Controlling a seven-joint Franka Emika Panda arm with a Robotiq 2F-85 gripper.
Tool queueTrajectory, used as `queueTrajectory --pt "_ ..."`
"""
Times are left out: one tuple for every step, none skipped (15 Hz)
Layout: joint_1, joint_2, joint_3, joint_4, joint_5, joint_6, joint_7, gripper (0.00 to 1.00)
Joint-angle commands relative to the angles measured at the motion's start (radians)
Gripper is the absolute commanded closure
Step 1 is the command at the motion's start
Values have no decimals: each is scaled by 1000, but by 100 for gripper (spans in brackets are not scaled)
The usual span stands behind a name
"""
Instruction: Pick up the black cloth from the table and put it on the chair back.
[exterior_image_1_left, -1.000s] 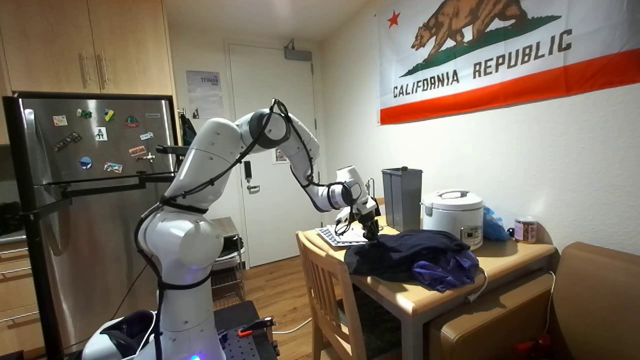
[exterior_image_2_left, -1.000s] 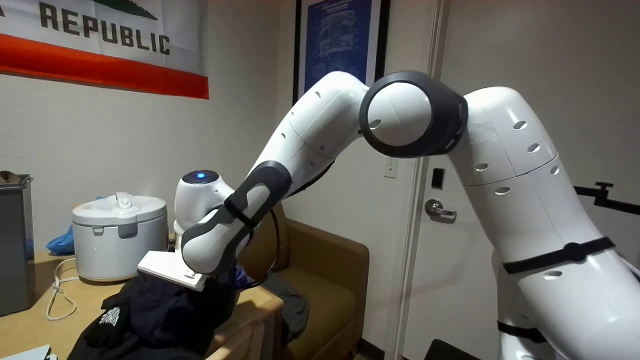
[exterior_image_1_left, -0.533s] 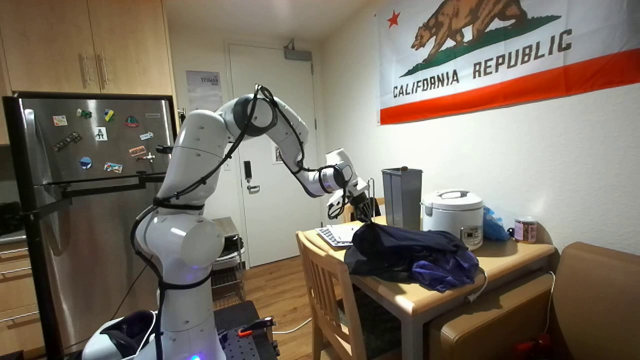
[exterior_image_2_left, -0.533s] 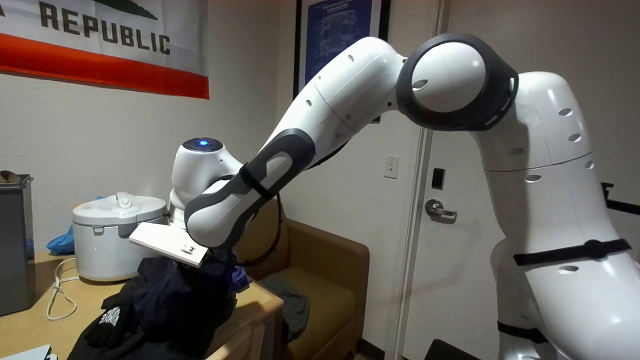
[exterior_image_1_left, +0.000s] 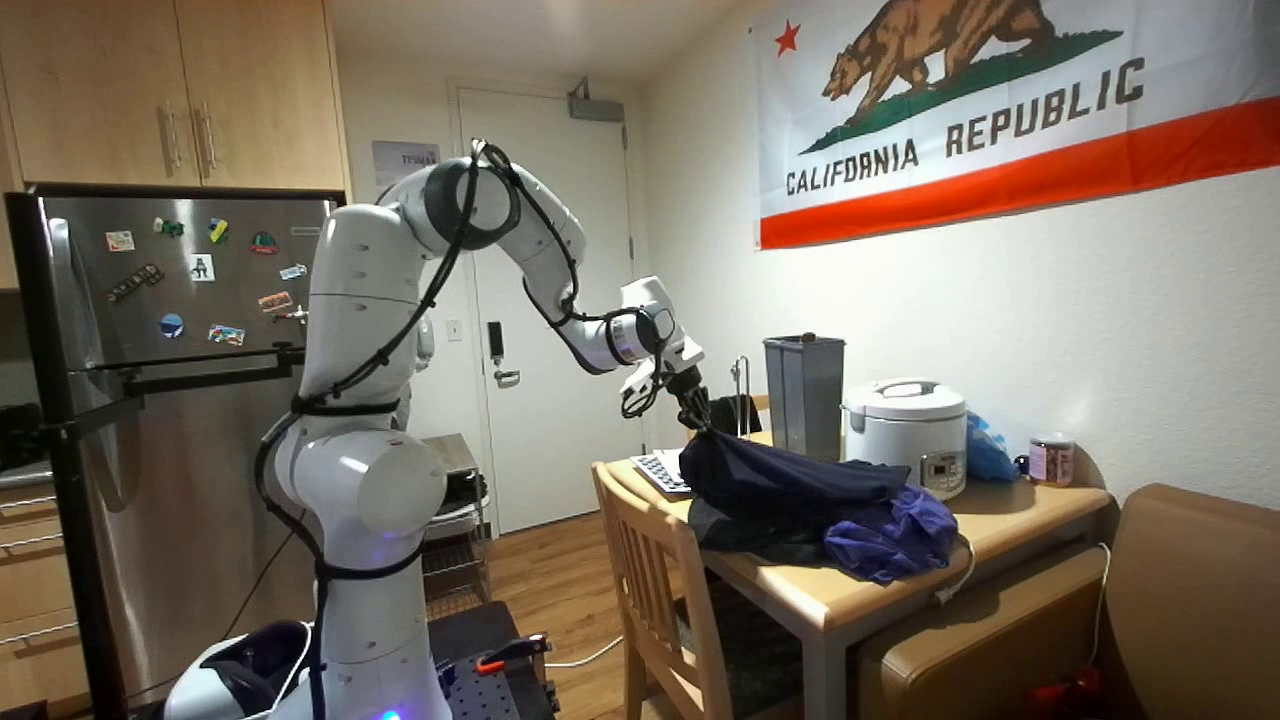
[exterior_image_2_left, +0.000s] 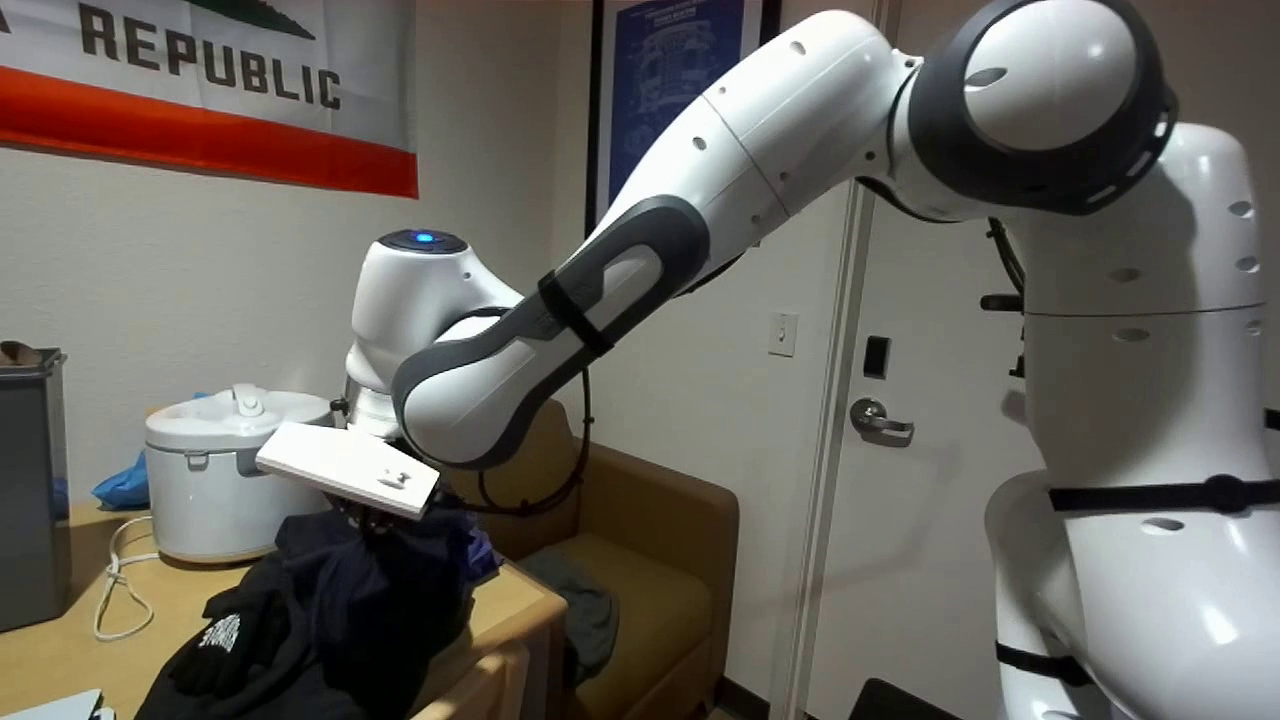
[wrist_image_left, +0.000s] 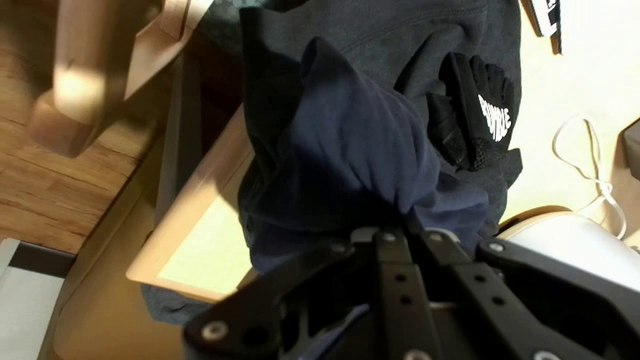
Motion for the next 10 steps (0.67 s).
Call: queueTrajectory --pt "-44 -133 82 -92 -57 -59 71 99" --pt "-55 -157 104 -106 -65 -74 87 99" --pt "-68 -181 127 -122 -70 -85 97 99" --pt "-81 -205 149 -137 -71 -99 108 99" --pt "-95 -226 170 -150 -67 -109 115 99" --pt "-108 -250 191 -166 -62 -119 120 99" --pt "-121 -272 210 -180 -60 -128 128 99" --pt "-133 -293 228 -195 -57 -136 133 99" --pt "-146 -313 245 -208 -52 -139 133 99" --pt "-158 -330 260 -221 -47 -142 137 99"
